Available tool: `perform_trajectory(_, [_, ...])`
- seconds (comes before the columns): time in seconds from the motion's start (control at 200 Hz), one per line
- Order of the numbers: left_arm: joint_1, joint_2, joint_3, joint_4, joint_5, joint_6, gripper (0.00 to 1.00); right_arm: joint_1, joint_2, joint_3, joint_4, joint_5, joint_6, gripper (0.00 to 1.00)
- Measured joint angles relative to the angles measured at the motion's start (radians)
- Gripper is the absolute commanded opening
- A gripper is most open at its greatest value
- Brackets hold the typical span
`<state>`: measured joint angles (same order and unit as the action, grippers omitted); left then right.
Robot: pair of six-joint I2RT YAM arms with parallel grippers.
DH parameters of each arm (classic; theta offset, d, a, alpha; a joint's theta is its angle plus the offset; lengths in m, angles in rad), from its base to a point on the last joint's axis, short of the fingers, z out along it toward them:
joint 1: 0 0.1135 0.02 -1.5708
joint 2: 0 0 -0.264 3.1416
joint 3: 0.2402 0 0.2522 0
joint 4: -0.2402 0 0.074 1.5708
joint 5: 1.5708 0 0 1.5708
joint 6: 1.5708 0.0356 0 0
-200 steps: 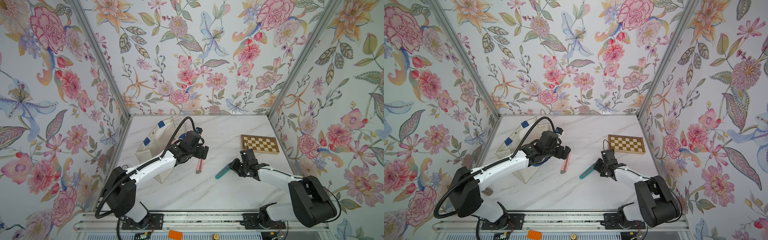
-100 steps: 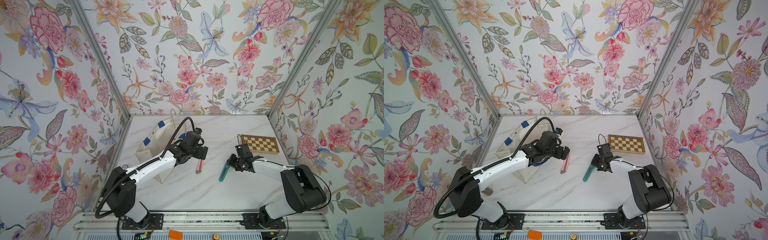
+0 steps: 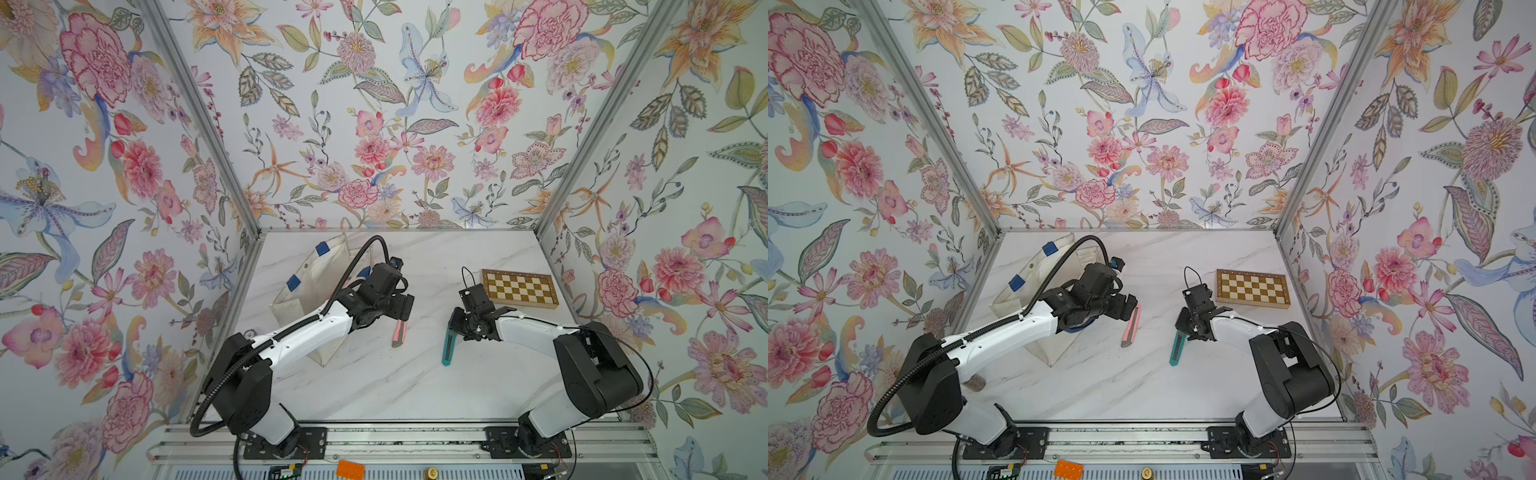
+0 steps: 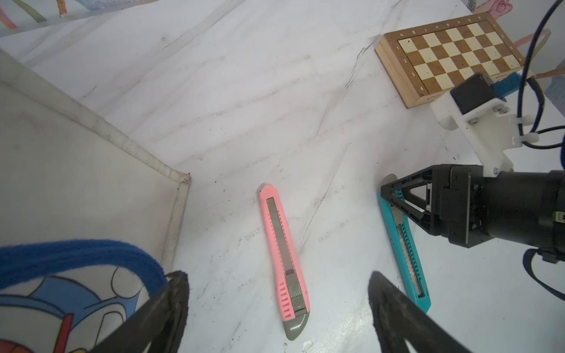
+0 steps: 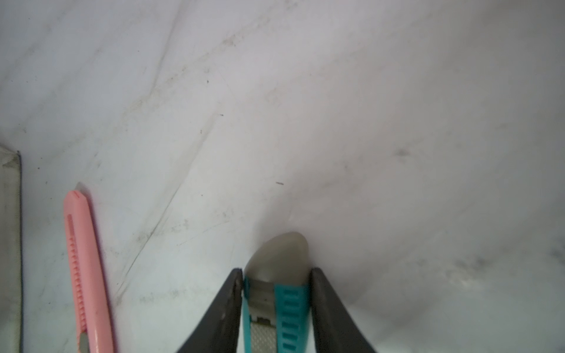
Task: Place the art knife into the pouch
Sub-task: Pick up the utility knife at the center of the board.
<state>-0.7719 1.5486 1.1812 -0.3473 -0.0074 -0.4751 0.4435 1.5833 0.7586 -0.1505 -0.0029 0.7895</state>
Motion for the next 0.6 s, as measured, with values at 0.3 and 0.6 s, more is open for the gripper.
perform_trajectory(0.3, [0.0, 0.0, 0.0, 0.0, 0.001, 0.0, 0.93, 0.027, -0.017, -0.005, -0.031, 0.004, 0.011, 0.42])
perform_trajectory(0.6, [0.0, 0.0, 0.0, 0.001, 0.004, 0.0, 0.94, 0.042, -0.061, -0.035, -0.067, 0.004, 0.035, 0.42])
